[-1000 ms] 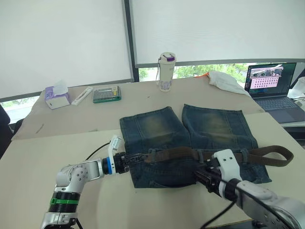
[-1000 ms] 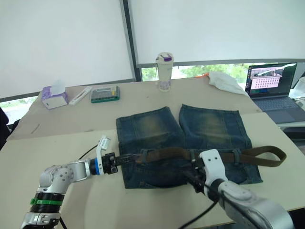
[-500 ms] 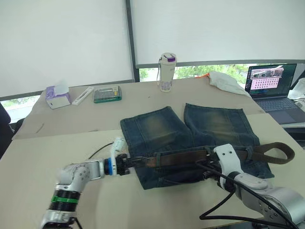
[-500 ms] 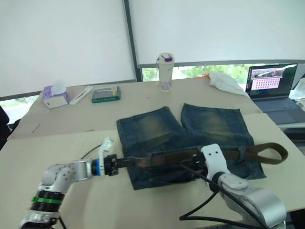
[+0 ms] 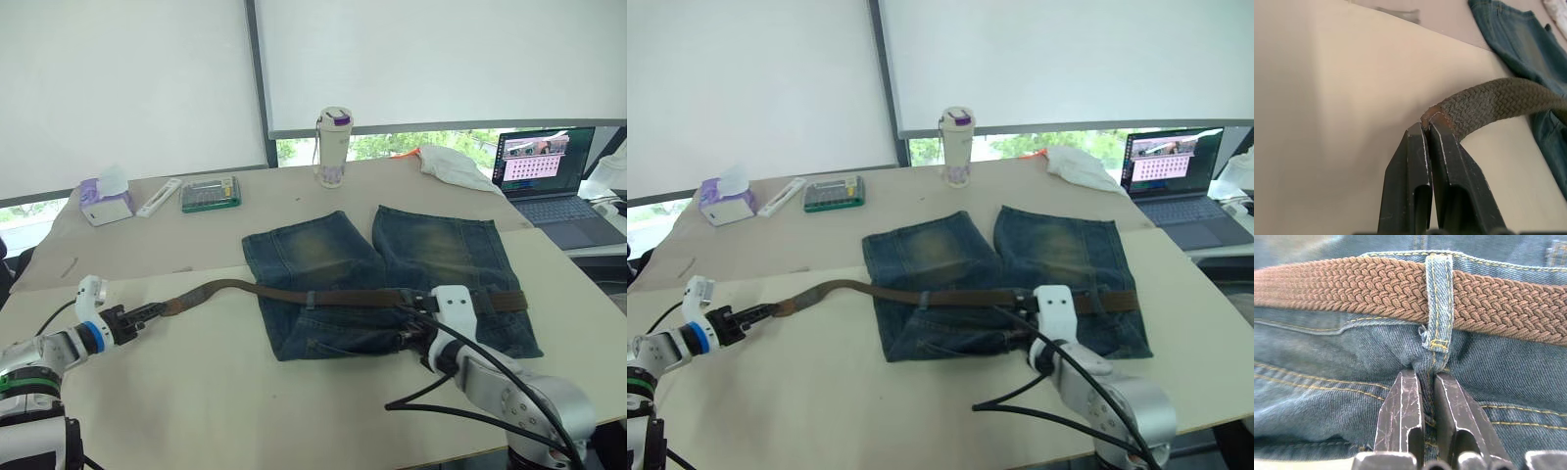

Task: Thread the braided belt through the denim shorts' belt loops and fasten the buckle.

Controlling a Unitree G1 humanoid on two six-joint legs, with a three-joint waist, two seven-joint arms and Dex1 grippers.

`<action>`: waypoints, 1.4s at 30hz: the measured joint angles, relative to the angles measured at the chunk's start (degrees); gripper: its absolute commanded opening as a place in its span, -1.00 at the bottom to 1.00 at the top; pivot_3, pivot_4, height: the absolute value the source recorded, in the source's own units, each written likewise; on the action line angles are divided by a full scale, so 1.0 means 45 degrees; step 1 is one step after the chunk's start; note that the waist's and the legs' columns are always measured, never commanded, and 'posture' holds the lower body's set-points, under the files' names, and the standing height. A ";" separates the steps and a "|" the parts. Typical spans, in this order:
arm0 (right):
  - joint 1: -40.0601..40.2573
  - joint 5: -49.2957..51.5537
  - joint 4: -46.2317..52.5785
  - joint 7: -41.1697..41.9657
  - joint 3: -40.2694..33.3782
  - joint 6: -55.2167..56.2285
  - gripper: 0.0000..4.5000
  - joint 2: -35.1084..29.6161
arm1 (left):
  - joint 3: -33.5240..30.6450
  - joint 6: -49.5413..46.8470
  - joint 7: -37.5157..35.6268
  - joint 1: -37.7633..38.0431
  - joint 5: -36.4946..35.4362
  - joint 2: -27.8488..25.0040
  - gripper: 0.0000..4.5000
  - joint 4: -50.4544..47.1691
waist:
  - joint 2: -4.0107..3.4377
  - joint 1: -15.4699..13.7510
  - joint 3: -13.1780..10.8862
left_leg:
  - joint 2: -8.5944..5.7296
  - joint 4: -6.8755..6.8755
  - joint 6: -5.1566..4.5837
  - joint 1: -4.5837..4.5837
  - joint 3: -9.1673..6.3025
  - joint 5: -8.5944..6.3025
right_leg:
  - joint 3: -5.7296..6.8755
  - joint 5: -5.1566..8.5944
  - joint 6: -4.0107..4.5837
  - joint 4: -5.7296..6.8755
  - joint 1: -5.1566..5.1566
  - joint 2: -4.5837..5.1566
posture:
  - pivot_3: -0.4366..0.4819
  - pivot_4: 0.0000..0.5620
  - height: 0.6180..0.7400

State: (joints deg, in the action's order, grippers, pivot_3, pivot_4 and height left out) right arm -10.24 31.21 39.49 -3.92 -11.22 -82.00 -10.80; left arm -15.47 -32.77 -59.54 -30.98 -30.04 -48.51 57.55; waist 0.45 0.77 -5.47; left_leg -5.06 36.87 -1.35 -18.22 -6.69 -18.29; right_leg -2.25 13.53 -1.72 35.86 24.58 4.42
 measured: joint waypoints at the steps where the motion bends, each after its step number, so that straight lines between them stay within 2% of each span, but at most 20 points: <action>1: -0.0053 -0.0060 -0.0047 0.0000 0.0078 0.0000 -0.99 0.0013 | -0.0027 0.0104 -0.0051 -0.0038 0.0109 -0.0018 -1.00 0.0130 | -0.0001 0.0012 0.0001 | 0.0000 -0.0001 0.0000 0.0000 0.0000 0.0000 | -0.0002 0.0000 0.0000 0.0004 0.0001 0.0000 | -0.05 -0.47 1.00; 5: -0.0060 -0.0278 -0.0074 0.0156 0.0262 0.0005 -0.99 -0.0040 | -0.0367 0.1220 0.0220 -0.0157 0.0416 -0.0079 -1.00 0.0971 | -0.0002 0.0039 0.0002 | 0.0001 -0.0002 -0.0001 0.0001 0.0001 -0.0001 | 0.0004 0.0000 0.0000 0.0009 0.0003 -0.0004 | -0.05 -0.47 1.00; 8: 0.0219 -0.0354 -0.0022 0.0561 0.0293 0.0039 -0.99 -0.0485 | -0.1007 0.2713 0.2052 -0.0340 0.0694 -0.0279 -1.00 0.1949 | 0.0003 0.0040 0.0008 | 0.0007 -0.0002 -0.0001 0.0006 0.0001 -0.0001 | -0.0005 0.0001 -0.0001 0.0006 0.0003 -0.0002 | -0.05 -0.47 1.00; 12: 0.0287 -0.0456 0.0040 0.0809 0.0301 0.0018 -0.99 -0.0769 | -0.1458 0.3576 0.3348 -0.0558 0.1042 -0.0830 -1.00 0.2672 | 0.0004 0.0001 0.0008 | 0.0001 0.0000 -0.0005 0.0006 0.0001 -0.0003 | -0.0002 0.0001 -0.0002 0.0006 -0.0012 0.0000 | -0.05 -0.47 1.00; 14: 0.0258 -0.0486 0.0094 0.1025 0.0372 0.0003 -0.99 -0.0913 | -0.1507 0.3834 0.3329 -0.0556 0.1288 -0.0895 -1.00 0.2748 | 0.0003 -0.0039 0.0008 | -0.0008 0.0001 -0.0013 0.0008 0.0000 -0.0007 | 0.0013 0.0001 -0.0003 0.0002 -0.0023 0.0001 | -0.05 -0.47 1.00; 16: 0.0305 -0.0438 0.0162 0.1426 0.0542 0.0054 -0.99 -0.1296 | -0.1387 0.3779 0.2493 -0.0515 0.1479 -0.0899 -1.00 0.2651 | 0.0002 -0.0071 0.0008 | -0.0020 0.0003 -0.0016 0.0006 0.0000 -0.0008 | 0.0052 0.0001 -0.0003 0.0006 -0.0024 0.0000 | -0.05 -0.47 1.00; 18: 0.0380 -0.0317 0.0390 0.1976 0.0807 0.0082 -0.55 -0.1663 | -0.1314 0.3114 0.1057 -0.0463 0.1457 -0.0897 -0.68 0.2426 | -0.0001 -0.0042 0.0005 | -0.0019 0.0003 -0.0017 0.0001 0.0000 -0.0009 | 0.0065 0.0002 -0.0003 0.0013 -0.0020 -0.0003 | -0.05 -0.47 1.00; 22: 0.0683 0.0812 0.1748 0.3580 0.0642 -0.0020 0.02 -0.2982 | -0.1877 0.1847 0.0007 -0.0938 0.0804 -0.0876 -0.12 0.1887 | 0.0014 0.0019 -0.0010 | -0.0006 0.0016 -0.0015 -0.0034 -0.0018 -0.0008 | 0.0083 0.0001 -0.0003 0.0020 0.0002 -0.0008 | -0.05 -0.47 1.00; 26: 0.0275 0.2600 0.3244 0.5497 -0.1106 -0.0596 0.64 -0.4958 | -0.2287 -0.0210 -0.0353 -0.2085 -0.0293 -0.0802 0.49 -0.0679 | 0.0044 -0.0053 -0.0024 | -0.0009 0.0047 -0.0035 -0.0029 -0.0074 -0.0019 | 0.0135 0.0001 -0.0004 -0.0007 -0.0070 0.0001 | -0.05 -0.47 1.00; 28: -0.0087 0.2960 0.3375 0.6030 -0.1295 -0.0783 0.96 -0.6236 | -0.1931 -0.1667 -0.0644 -0.1893 -0.0988 -0.0313 0.79 -0.3640 | 0.0000 -0.0072 -0.0023 | -0.0018 0.0050 -0.0044 -0.0027 -0.0072 -0.0024 | 0.0121 0.0002 -0.0008 -0.0006 -0.0079 0.0011 | -0.05 -0.47 1.00; 29: -0.0253 0.2943 0.3314 0.6104 -0.1300 -0.0861 1.00 -0.6821 | -0.1695 -0.2336 -0.0689 -0.1669 -0.1446 0.0060 0.96 -0.5093 | -0.0028 -0.0114 -0.0023 | -0.0024 0.0053 -0.0048 -0.0032 -0.0067 -0.0026 | 0.0093 0.0004 -0.0010 -0.0009 -0.0079 0.0036 | -0.05 -0.47 1.00; 30: -0.0615 0.2818 0.3153 0.6114 -0.1217 -0.0965 1.00 -0.7624 | -0.1262 -0.3098 -0.0668 -0.1207 -0.1939 0.0581 0.99 -0.7025 | -0.0060 -0.0119 -0.0023 | -0.0027 0.0065 -0.0049 -0.0034 -0.0056 -0.0027 | 0.0066 0.0003 -0.0011 -0.0012 -0.0076 0.0042 | -0.05 -0.47 1.00; 32: -0.1178 0.2390 0.2684 0.6110 -0.0992 -0.0955 1.00 -0.9242 | -0.0217 -0.4012 -0.0544 -0.0585 -0.2496 0.1533 0.99 -0.9485 | -0.0075 -0.0131 -0.0027 | -0.0026 0.0077 -0.0048 -0.0045 -0.0043 -0.0026 | 0.0028 0.0003 -0.0010 -0.0015 -0.0069 0.0050 | -0.05 -0.47 1.00; 34: -0.1450 0.1566 0.2008 0.6145 -0.0070 -0.0451 1.00 -1.1046 | 0.0824 -0.4376 -0.0231 -0.0159 -0.2702 0.2573 0.99 -1.1185 | -0.0049 -0.0131 -0.0036 | 0.0004 0.0077 -0.0021 -0.0039 -0.0044 -0.0011 | 0.0025 0.0003 -0.0009 -0.0044 -0.0068 0.0024 | -0.05 -0.47 1.00; 36: -0.1549 0.0948 0.1251 0.6378 0.1063 0.0179 1.00 -1.1974 | 0.1643 -0.4271 0.0119 -0.0038 -0.2495 0.3205 0.99 -1.1890 | -0.0029 -0.0088 -0.0046 | 0.0025 0.0070 0.0001 -0.0035 -0.0035 0.0001 | 0.0014 0.0002 -0.0007 -0.0085 -0.0066 0.0003 | -0.05 -0.47 1.00; 42: -0.3308 -0.0013 -0.2374 0.7695 0.3487 0.1774 1.00 -1.2177 | 0.3406 -0.2921 0.0197 0.0211 -0.1623 0.4006 0.99 -1.2932 | -0.0049 -0.0030 -0.0047 | 0.0028 0.0058 -0.0005 -0.0026 0.0035 -0.0001 | -0.0028 -0.0001 -0.0003 -0.0104 -0.0065 0.0002 | -0.05 -0.47 1.00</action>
State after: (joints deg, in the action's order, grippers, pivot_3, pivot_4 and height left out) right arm -25.12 31.15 28.81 30.71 4.47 -74.02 -65.60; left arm -0.14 -45.91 -58.66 -30.03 -37.34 -30.48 -0.64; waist 0.23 0.63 -5.68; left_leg -4.93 37.13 -1.38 -18.34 -6.54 -18.29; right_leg -2.37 13.53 -1.74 35.39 24.29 4.43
